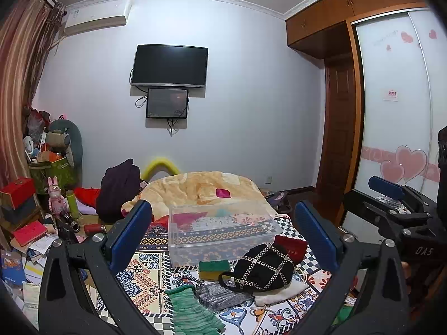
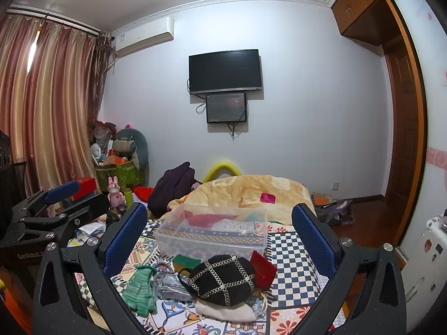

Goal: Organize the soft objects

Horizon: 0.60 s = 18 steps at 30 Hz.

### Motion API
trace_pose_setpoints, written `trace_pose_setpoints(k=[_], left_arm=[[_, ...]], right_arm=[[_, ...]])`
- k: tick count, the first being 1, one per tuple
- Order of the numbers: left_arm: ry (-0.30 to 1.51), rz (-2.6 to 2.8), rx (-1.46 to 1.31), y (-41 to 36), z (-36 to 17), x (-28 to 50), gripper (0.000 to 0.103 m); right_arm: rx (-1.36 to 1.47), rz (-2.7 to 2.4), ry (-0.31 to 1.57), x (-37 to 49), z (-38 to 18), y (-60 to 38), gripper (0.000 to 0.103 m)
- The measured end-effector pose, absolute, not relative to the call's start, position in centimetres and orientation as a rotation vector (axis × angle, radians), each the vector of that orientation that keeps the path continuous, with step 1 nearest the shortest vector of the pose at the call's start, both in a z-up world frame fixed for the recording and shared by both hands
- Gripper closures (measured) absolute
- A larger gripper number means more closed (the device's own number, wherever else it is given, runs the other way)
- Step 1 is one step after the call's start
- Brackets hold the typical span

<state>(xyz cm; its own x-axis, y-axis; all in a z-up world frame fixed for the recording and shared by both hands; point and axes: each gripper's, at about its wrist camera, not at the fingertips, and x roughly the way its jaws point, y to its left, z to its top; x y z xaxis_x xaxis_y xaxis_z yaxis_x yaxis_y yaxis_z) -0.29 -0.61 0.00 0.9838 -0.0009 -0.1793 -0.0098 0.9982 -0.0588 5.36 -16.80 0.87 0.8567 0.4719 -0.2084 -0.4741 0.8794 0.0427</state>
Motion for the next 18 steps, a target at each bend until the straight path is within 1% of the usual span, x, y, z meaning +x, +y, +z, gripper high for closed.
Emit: trace_pose_setpoints(k=[18], left_arm=[[0.172, 0.006, -0.054, -0.73, 0.22, -0.51, 0.0]], right_arm=[[-0.005, 0.499, 0.209, 5.22, 0.91, -16.96, 0.0]])
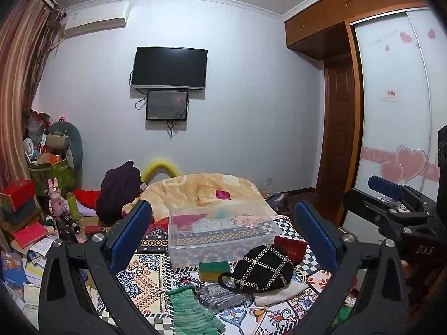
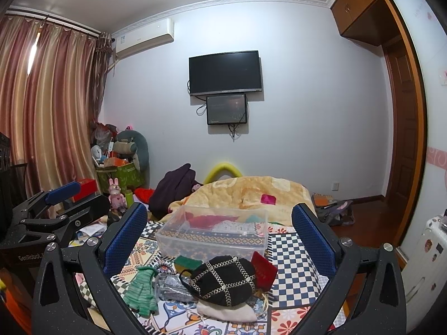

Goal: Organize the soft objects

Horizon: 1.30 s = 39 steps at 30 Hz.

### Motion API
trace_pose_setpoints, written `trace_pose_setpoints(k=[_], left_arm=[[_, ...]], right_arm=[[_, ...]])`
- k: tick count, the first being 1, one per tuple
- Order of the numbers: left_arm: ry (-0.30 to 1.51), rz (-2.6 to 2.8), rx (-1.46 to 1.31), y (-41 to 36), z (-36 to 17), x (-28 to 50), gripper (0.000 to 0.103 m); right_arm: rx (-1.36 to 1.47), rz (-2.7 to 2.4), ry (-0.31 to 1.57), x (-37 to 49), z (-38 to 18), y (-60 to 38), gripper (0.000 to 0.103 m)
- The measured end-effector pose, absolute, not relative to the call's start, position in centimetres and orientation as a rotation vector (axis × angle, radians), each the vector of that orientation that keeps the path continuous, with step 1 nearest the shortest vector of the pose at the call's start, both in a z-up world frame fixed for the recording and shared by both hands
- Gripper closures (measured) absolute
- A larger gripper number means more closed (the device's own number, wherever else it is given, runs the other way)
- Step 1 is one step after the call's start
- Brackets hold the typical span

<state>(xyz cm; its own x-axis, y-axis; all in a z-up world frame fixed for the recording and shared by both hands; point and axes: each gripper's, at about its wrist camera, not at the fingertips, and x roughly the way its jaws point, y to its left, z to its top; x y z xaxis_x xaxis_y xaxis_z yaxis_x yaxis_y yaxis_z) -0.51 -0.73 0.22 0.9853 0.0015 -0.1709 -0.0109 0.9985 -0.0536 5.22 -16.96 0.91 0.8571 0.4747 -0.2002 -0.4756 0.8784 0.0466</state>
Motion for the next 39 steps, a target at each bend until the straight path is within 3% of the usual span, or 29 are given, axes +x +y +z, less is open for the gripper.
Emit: trace_pose_setpoints(k=[39], left_arm=[[0.179, 0.008, -0.058, -0.81, 0.01, -0.47, 0.0]], right_arm=[[0.004, 0.508, 0.199, 5.18, 0.44, -16.96, 0.0]])
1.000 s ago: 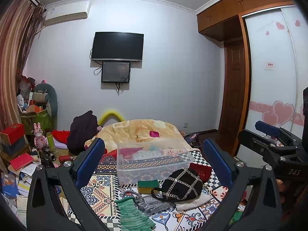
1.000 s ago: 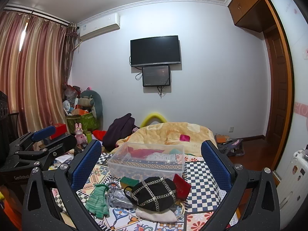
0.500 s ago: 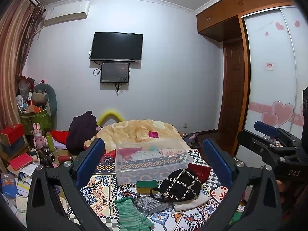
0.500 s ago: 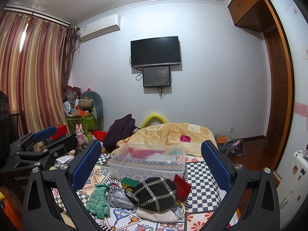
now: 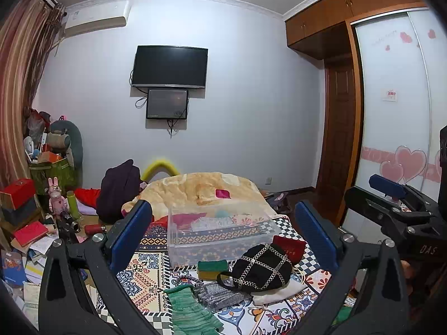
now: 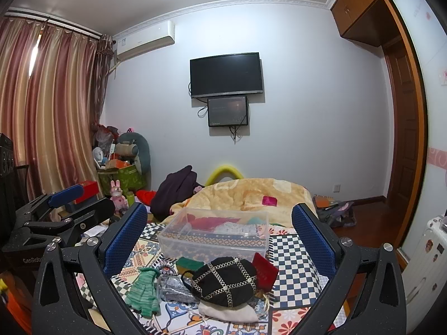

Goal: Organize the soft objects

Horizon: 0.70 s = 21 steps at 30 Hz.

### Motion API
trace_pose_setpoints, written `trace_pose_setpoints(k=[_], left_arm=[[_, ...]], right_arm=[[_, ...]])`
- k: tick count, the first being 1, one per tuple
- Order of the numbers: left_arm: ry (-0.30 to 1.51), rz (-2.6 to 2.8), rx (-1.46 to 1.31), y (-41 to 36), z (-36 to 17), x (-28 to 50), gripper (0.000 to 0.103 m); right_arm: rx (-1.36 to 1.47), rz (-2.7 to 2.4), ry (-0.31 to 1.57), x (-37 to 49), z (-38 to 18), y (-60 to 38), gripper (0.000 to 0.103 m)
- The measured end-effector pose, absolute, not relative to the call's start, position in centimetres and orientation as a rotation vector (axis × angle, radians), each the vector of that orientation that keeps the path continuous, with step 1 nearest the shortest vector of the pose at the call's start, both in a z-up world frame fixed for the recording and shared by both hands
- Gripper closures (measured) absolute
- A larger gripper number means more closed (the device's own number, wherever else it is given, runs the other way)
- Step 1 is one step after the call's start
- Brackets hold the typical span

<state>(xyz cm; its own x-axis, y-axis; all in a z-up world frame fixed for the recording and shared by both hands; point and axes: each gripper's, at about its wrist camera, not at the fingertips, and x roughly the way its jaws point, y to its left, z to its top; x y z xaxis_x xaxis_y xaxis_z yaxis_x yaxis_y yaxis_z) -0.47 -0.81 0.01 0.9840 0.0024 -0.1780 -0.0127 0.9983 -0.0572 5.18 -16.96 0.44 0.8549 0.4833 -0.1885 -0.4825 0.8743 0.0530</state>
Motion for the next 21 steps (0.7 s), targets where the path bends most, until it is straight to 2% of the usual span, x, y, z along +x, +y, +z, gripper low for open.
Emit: trace_pose_setpoints(k=[11, 21], left_arm=[[0.283, 0.0, -0.072, -0.1, -1.9, 1.3, 0.0], [0.512, 0.048, -0.101, 1.8, -8.3, 4.5, 0.0]], right_arm=[[-0.004, 0.509, 0.253, 6.1, -0.9, -16.8, 0.0], [-0.026, 0.515, 0.439, 8.7, -5.4, -17.1, 0.0]])
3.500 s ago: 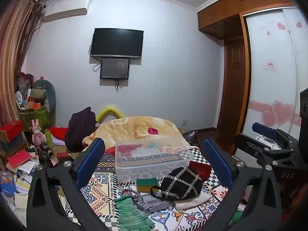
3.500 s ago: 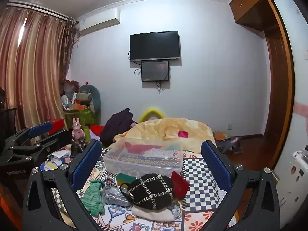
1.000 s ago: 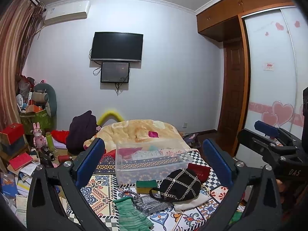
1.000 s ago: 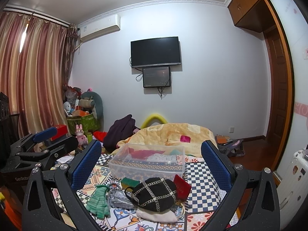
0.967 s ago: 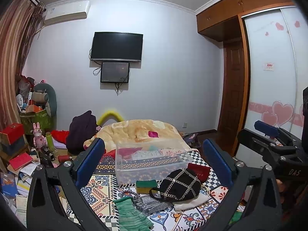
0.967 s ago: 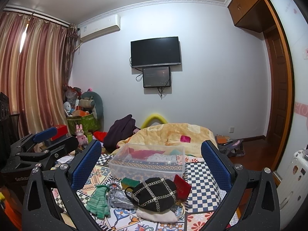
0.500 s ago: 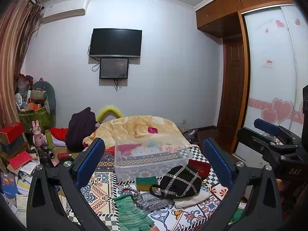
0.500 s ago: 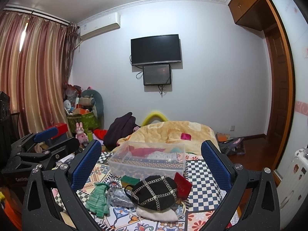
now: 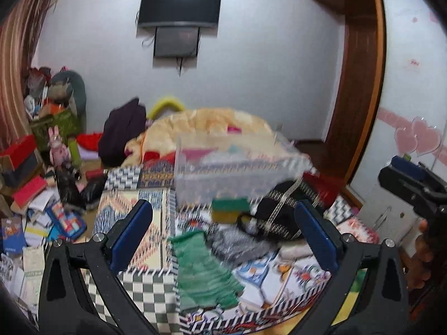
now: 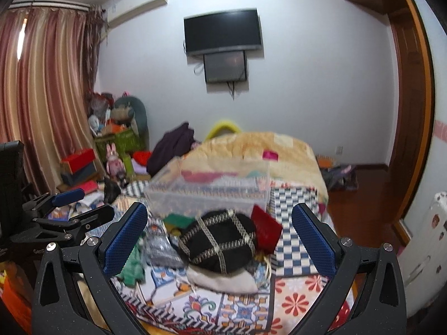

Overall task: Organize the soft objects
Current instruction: 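Grasp the green knit glove with the left gripper while the right gripper grasps the black chain-pattern cap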

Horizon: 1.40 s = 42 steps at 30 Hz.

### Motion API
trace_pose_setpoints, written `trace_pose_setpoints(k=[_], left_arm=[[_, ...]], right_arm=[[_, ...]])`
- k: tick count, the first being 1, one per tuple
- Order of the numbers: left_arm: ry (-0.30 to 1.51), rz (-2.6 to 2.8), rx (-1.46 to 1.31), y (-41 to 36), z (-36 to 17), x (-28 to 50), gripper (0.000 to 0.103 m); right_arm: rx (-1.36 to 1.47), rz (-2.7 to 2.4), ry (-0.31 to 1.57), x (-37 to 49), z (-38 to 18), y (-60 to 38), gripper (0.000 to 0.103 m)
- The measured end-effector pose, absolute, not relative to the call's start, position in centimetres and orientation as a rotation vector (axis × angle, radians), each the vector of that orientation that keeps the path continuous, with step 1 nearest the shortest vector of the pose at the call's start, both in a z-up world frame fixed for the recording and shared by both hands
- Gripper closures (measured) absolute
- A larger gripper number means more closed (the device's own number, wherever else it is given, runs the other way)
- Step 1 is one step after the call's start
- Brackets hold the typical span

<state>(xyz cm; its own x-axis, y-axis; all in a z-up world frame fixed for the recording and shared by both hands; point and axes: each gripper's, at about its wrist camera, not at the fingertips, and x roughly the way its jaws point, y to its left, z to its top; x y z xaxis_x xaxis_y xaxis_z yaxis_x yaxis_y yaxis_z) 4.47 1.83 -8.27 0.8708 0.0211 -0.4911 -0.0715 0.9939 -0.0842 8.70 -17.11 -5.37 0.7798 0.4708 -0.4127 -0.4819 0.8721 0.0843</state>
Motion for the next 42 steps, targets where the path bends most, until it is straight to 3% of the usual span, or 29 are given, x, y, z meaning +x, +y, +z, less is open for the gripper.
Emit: trace_pose_setpoints(k=[6, 13, 18, 20, 26, 34, 42], left_arm=[[0.642, 0.08, -0.139, 3.5, -12.3, 5.8, 0.0], [0.735, 0.119, -0.154, 4.7, -16.0, 6.9, 0.0], [0.819, 0.109, -0.174, 5.0, -18.6, 7.9, 0.016], [0.826, 0.103, -0.188, 5.2, -19.0, 8.1, 0.018], [0.822, 0.084, -0.185, 5.2, -19.4, 7.9, 0.03], [0.812, 0.041, -0.199, 5.2, -18.9, 6.7, 0.065], [0.787, 0.035, -0.172, 5.0, -18.3, 5.5, 0.08]], right_arm=[[-0.034, 0.522, 0.554, 10.1, -7.7, -17.1, 0.008], [-0.01, 0.57, 0.668, 11.4, -10.5, -16.7, 0.008], [-0.012, 0.586, 0.722, 12.6, -11.9, -16.1, 0.008], [-0.015, 0.589, 0.74, 13.1, -12.3, -15.8, 0.01], [-0.024, 0.582, 0.787, 14.4, -13.3, -14.9, 0.024], [-0.056, 0.57, 0.783, 14.3, -13.5, -14.6, 0.054], [-0.051, 0.574, 0.767, 14.5, -12.9, -14.8, 0.085]])
